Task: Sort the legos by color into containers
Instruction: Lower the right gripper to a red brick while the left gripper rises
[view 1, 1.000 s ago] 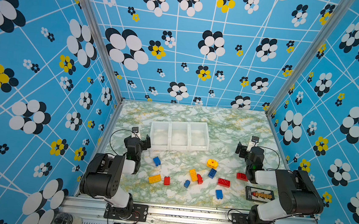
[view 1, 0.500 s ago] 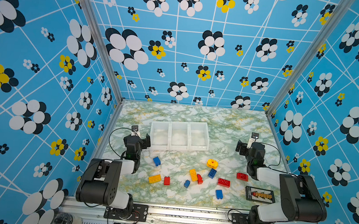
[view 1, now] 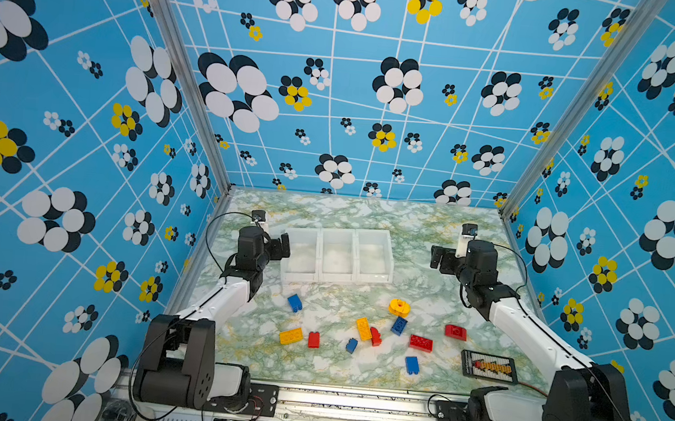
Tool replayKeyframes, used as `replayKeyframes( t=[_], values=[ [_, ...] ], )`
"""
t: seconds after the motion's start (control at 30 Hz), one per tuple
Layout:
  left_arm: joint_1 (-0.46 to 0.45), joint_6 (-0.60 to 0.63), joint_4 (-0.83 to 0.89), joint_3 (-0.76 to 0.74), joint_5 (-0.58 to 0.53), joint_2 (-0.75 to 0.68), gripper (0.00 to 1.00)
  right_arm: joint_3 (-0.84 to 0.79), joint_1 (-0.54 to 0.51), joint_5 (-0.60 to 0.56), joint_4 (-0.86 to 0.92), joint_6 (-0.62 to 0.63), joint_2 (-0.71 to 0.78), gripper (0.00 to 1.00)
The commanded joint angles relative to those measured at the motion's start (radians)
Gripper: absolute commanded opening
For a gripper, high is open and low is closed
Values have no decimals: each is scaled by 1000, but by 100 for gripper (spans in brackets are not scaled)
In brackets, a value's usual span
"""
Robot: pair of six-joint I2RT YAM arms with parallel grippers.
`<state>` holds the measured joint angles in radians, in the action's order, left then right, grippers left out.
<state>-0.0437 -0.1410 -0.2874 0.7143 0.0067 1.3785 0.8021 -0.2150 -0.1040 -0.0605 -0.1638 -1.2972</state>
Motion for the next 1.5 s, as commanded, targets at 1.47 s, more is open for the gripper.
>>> replayKeyframes(
  t=[1.47],
  values=[
    [-246, -241, 262, 231, 42, 174, 93, 200, -87, 100, 343, -127, -125, 99]
  ],
)
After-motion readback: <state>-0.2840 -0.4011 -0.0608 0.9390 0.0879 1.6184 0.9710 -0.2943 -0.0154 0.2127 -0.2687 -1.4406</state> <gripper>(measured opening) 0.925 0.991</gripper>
